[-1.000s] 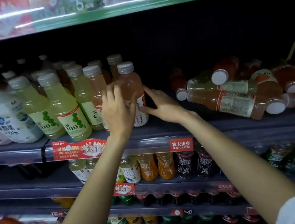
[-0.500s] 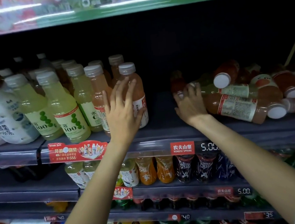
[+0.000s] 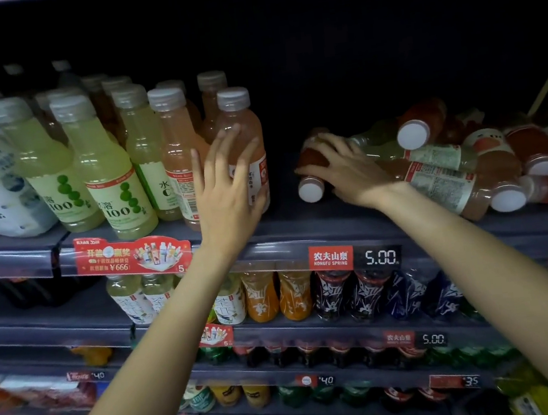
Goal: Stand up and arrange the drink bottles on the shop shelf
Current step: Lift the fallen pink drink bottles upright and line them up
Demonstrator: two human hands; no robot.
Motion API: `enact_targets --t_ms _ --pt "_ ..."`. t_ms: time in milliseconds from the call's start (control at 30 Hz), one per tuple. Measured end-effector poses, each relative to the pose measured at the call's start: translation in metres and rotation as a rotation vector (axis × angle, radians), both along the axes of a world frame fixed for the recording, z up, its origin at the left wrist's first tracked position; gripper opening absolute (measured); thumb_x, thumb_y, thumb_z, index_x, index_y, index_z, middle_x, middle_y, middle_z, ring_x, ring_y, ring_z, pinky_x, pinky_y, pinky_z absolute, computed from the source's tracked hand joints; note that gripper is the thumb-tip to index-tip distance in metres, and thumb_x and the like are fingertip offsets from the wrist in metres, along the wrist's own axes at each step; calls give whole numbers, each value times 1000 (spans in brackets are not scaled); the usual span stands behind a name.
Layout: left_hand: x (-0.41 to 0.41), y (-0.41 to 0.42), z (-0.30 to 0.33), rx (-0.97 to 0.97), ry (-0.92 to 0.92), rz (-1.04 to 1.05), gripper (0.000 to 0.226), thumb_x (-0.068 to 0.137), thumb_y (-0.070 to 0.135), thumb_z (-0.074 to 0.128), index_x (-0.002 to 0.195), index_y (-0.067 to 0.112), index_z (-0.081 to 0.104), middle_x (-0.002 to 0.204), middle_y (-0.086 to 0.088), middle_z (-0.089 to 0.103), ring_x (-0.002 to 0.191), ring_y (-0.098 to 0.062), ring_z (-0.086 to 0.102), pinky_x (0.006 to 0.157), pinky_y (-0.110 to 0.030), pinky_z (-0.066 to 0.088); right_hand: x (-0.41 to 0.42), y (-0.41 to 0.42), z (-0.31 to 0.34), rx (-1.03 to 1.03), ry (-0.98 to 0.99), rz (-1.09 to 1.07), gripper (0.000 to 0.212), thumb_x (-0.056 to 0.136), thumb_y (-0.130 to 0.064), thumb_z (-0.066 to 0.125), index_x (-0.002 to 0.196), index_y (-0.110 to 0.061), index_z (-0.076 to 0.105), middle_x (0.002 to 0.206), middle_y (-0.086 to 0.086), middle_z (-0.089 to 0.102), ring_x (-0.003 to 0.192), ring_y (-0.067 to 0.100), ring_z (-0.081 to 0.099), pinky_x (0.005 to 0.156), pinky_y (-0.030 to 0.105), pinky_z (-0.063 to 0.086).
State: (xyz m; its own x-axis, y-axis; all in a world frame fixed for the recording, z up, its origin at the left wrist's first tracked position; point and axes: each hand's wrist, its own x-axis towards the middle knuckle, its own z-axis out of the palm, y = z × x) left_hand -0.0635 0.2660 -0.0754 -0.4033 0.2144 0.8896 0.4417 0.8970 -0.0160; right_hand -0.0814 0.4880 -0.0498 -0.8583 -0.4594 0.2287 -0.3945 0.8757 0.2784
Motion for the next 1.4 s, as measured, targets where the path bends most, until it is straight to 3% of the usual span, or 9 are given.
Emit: enact_targets --t_ms 133,300,433,633,767,933,1067,1200,1400 --pt "3 -1 -3 -10 -31 -2 63 78 19 71 136 15 47 149 -12 35 141 -28 25 117 -49 10 -8 5 -8 -63 161 196 49 70 -3 75 117 -13 64 129 10 59 127 34 48 106 57 31" --pt "6 -2 12 63 -63 77 70 84 35 64 144 12 36 148 -16 38 127 -34 41 97 -40 30 8 -8 26 -914 160 85 50 80 -29 74 123 -12 56 123 7 60 115 22 54 98 38 42" --pt "4 -1 32 106 -128 191 81 80 49 63 144 8 34 143 -15 45 116 -37 51 88 -46 38 4 -24 55 -1219 19 50 40 83 -36 69 115 -15 58 109 -4 61 97 6 58 85 25 48" --pt "1 -1 29 41 -190 248 91 74 45 75 145 6 35 142 -10 48 115 -32 54 89 -46 39 -13 -47 57 -1258 -77 47 35 85 -38 67 112 -18 60 102 -7 63 97 9 60 86 27 50" --pt "0 -1 27 53 -184 244 87 77 46 72 145 6 35 143 -10 47 116 -32 54 91 -47 38 -13 -52 52 -1312 -98 42 50 88 -36 64 131 -15 49 116 -7 57 108 8 54 78 12 42" --pt "-1 -2 25 55 -183 233 84 80 48 67 145 7 35 145 -9 45 118 -31 52 92 -42 32 2 -46 -2 -1439 -229 -136 85 77 -27 77 145 -21 26 141 7 44 116 18 51 91 32 45" --pt "-1 -2 23 63 -177 210 82 81 48 61 146 7 34 146 -10 44 119 -31 52 93 -40 28 1 -58 -16 -1521 -151 -156 69 77 -20 78 134 -18 38 117 3 57 95 14 58 80 30 50" --pt "-1 -1 22 72 -172 217 78 84 54 43 146 7 33 146 -10 44 117 -31 52 92 -40 28 -18 -72 -15 -1429 -74 -186 64 79 -19 75 133 -18 41 127 9 52 107 23 57 88 37 51" --pt "0 2 18 108 -123 187 72 89 49 49 145 7 32 146 -15 42 119 -32 49 94 -40 29 -16 -75 -11 -1299 -80 -173 59 90 -18 62 143 -17 37 132 9 48 117 19 50 98 36 46"
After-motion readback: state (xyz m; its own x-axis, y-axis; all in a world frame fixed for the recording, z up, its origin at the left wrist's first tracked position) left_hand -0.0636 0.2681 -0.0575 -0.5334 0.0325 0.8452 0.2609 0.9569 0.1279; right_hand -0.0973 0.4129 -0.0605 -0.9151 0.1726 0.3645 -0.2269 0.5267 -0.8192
